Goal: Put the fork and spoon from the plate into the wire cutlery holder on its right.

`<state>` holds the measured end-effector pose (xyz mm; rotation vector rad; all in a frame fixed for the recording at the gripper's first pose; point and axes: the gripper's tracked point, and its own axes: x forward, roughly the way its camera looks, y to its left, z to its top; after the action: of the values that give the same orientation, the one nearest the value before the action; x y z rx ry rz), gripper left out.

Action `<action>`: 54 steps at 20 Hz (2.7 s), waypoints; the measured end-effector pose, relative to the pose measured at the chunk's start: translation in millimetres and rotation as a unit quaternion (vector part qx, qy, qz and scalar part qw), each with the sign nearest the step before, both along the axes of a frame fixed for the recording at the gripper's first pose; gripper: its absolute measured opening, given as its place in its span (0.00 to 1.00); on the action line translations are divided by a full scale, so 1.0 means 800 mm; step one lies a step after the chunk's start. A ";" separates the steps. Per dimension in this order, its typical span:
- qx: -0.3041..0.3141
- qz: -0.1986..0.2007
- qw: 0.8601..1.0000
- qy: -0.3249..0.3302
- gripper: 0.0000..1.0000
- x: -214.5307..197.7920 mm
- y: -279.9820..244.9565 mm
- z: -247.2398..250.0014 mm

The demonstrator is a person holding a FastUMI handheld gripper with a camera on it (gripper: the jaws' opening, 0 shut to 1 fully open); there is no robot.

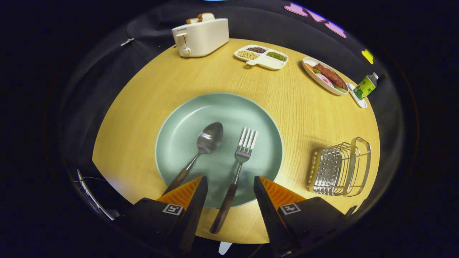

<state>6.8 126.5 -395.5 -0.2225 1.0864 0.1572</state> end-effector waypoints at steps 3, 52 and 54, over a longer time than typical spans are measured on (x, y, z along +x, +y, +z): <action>0.003 -0.014 1.000 0.016 0.78 0.002 -0.001 -0.011; -0.022 0.054 0.972 0.228 0.07 -0.036 -0.267 0.127; -0.022 0.038 0.967 0.251 0.07 -0.038 -0.269 0.123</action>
<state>-23.3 -88.6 -296.8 -0.2724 1.5884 0.2683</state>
